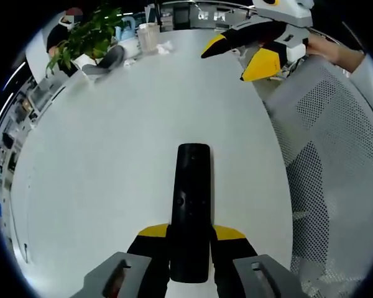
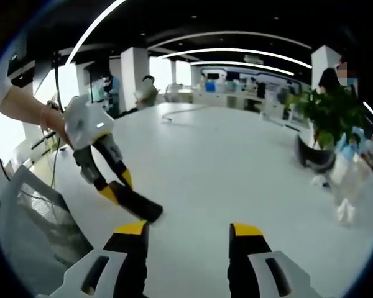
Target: Press the specified remote control buttons in sequence, fully releasing each button before pressing the next.
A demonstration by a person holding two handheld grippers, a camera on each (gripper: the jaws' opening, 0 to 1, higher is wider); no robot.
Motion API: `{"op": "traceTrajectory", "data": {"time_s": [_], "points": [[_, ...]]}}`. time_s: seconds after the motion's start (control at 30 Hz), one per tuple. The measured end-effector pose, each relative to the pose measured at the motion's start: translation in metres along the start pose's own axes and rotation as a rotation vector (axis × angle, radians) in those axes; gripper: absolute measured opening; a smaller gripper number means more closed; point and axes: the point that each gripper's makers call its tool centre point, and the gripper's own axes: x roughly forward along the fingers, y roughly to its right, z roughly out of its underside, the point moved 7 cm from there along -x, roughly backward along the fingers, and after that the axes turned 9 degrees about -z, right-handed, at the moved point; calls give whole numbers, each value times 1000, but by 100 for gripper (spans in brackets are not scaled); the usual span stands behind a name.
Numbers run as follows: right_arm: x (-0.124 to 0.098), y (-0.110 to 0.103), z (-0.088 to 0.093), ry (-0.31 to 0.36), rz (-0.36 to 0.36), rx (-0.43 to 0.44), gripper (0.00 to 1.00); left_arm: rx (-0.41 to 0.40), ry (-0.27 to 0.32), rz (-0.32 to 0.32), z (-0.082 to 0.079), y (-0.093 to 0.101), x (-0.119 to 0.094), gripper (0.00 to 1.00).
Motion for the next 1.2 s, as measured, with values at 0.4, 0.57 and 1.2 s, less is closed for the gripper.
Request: {"op": "traceTrajectory", "data": {"time_s": [0.4, 0.57, 1.2], "points": [[-1, -1, -1, -3, -6, -4, 49, 8, 6, 5, 0, 11, -3, 24], [-3, -5, -1, -5, -11, -4, 48, 9, 8, 6, 0, 16, -6, 24], [-9, -15, -6, -14, -15, -10, 48, 19, 6, 9, 1, 28, -14, 24]]}}
